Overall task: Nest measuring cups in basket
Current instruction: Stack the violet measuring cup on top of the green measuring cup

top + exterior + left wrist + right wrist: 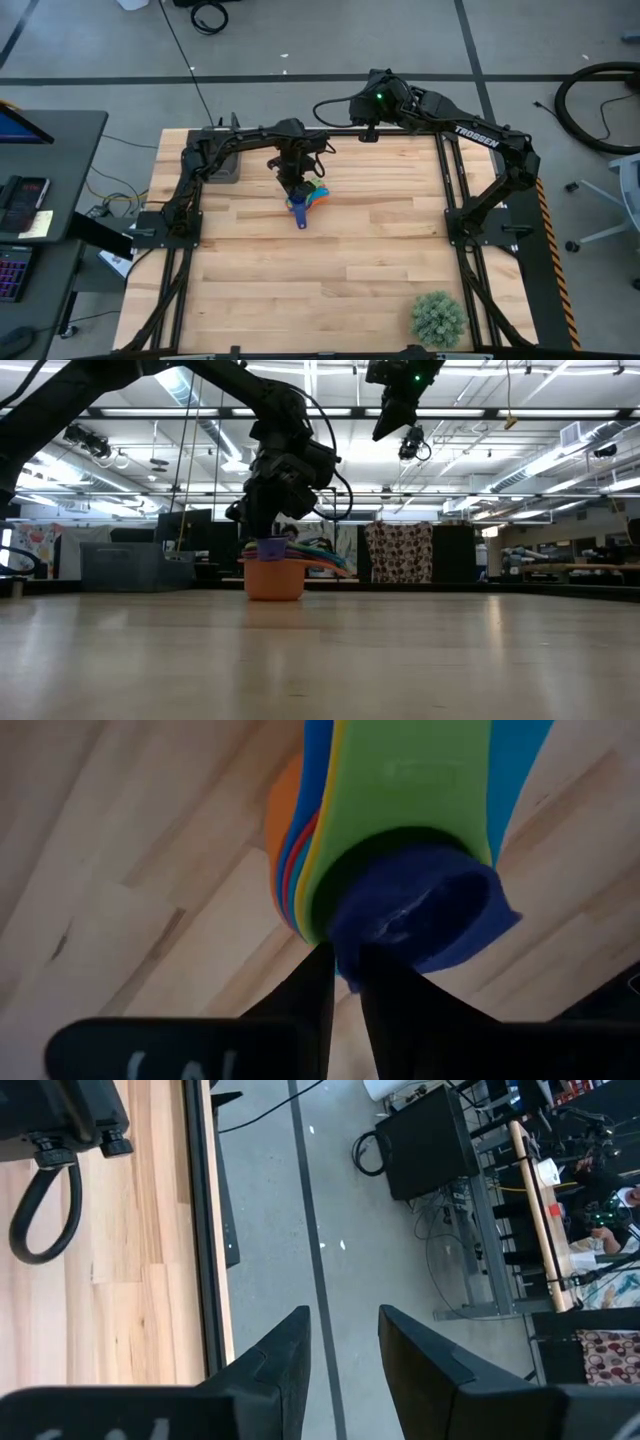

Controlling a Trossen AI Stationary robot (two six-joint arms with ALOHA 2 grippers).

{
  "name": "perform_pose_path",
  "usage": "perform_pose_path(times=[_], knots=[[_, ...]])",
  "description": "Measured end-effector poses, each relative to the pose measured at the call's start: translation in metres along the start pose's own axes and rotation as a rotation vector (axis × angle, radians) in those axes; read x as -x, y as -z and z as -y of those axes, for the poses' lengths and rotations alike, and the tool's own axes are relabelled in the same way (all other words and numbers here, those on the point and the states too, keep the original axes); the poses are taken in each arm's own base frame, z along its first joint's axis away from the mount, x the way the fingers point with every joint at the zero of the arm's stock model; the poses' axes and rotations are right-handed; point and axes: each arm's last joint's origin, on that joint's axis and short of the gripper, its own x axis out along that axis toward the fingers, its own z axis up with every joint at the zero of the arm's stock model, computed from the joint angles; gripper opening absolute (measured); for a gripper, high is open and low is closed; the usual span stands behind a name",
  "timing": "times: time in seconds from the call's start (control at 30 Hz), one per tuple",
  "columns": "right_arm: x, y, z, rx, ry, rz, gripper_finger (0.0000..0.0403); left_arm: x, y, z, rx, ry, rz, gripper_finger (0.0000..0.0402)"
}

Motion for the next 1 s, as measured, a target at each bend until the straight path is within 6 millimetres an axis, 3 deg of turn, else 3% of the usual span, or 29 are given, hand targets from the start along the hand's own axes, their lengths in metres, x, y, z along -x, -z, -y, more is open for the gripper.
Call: perform_pose_path(times=[0.27,0.63,0.87,1.0], knots=[[0.0,0.0,0.0,0.0,0.0,0.0,0.0125,0.009,0.005,0.002,-0.012,0.001,0.006,0.0055],[0.0,-0.002,-0.003,-0.002,-0.08,0.064,0.0125,0.051,0.003,0.015,-0.084,-0.024,0.169,0.0055],[0.0,-0.001,-0.004,0.002,-0.101,0.057,0.0125,0.055,0.008,0.019,-0.045,-0.038,0.163,0.0055],[-0.006,0.004,-0.008,-0.059,-0.229,0.078,0.0125,0.053,0.022,0.028,0.0,-0.061,0.07,0.0055]])
